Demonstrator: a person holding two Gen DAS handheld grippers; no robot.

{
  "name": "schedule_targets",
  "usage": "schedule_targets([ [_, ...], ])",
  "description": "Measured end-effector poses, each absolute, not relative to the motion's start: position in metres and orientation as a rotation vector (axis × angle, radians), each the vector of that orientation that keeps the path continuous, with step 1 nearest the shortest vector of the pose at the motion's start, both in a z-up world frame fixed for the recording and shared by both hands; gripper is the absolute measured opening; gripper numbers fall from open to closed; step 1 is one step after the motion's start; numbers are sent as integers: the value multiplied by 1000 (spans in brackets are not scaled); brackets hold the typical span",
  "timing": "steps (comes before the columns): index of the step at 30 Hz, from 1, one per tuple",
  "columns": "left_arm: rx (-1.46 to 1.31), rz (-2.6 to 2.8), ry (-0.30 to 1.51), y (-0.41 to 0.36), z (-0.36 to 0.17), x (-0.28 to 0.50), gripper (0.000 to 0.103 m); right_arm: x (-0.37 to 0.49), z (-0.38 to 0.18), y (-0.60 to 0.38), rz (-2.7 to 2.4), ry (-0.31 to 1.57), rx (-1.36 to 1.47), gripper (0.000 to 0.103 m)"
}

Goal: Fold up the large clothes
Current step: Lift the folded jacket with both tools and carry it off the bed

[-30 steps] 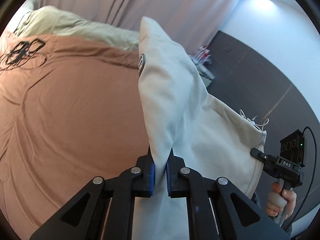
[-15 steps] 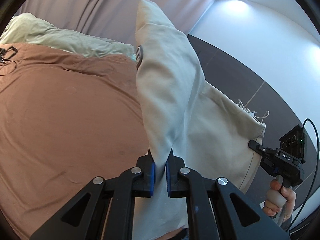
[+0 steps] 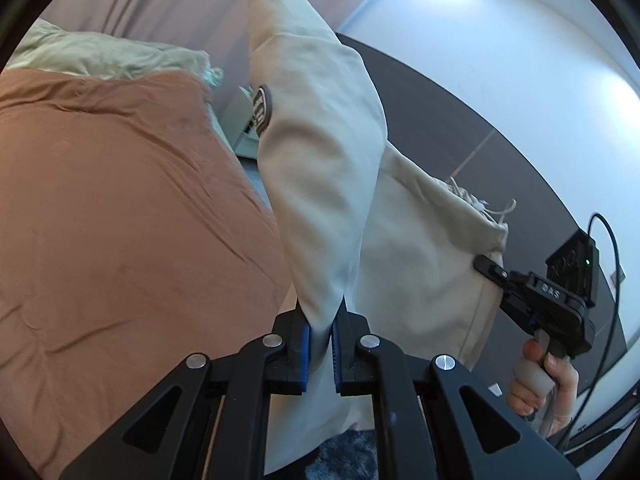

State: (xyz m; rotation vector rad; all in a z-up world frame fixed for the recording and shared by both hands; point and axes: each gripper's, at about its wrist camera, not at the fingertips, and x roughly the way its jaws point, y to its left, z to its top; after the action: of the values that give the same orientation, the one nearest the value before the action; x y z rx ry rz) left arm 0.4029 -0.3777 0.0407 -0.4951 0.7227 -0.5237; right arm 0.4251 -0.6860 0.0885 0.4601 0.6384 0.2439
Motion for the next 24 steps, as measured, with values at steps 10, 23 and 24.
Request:
schedule_targets([
  [10,-481,-529,856,-414,-9,473,10,474,64,-730,119,700,458,13],
  [23,-340,-426,977,-416,-85,589,11,570,-31,-753,38,799,509,19],
  [24,-326,-418,998,-416,-95,600,12,578,-40,-755,10,808,511,28],
])
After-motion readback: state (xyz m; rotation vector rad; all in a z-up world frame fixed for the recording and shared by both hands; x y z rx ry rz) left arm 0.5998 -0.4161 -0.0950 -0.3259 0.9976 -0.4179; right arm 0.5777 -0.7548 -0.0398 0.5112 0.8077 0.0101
